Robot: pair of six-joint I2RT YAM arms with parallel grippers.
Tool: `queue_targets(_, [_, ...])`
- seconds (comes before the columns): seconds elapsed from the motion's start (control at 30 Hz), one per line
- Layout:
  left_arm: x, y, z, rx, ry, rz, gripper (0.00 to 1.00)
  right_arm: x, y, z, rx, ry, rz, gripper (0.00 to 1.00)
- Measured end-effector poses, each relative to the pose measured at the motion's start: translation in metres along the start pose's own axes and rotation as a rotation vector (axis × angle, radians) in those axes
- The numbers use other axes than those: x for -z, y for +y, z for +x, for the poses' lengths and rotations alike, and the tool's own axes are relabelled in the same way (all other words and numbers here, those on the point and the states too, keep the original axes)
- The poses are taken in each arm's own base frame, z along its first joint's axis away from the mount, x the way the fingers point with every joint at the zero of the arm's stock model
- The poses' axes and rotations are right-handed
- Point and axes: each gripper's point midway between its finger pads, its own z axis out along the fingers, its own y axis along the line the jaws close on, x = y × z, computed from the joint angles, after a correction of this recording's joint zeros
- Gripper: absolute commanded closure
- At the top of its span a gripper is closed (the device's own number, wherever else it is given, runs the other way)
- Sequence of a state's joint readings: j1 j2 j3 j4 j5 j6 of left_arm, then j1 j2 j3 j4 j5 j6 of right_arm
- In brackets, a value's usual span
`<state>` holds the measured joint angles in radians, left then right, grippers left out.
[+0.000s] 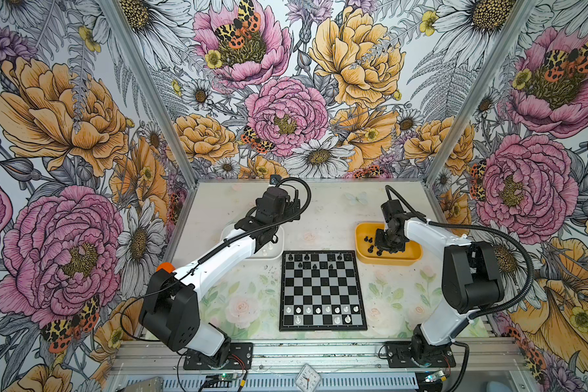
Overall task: Set up the chess pieces on the board
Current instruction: 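Lower the right gripper into the yellow bin and grasp the tall black king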
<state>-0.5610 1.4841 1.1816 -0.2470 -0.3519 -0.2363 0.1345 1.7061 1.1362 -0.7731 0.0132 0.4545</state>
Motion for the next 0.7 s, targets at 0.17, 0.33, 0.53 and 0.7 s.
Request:
queue_targets(0.17, [0.0,0.0002,0.0008,-0.002,0.003,-0.001,0.01,-0.0028,0.0003,0.0012,0.0,0.01,-0.001,0.78])
queue_targets(0.33, [0.0,0.0003,0.0009,-0.006,0.004,-0.001,0.01,-0.0039,0.0024,-0.0009,0.0,0.009,-0.008,0.79])
queue_targets(0.53, [0.0,0.0004,0.0009,-0.009,0.004,-0.002,0.01,-0.0035,0.0028,-0.002,0.0,0.006,-0.009,0.82])
queue_targets(0.7, [0.0,0.0004,0.0009,-0.013,0.004,-0.001,0.01,-0.0035,0.0029,-0.0021,-0.001,0.006,-0.01,0.85])
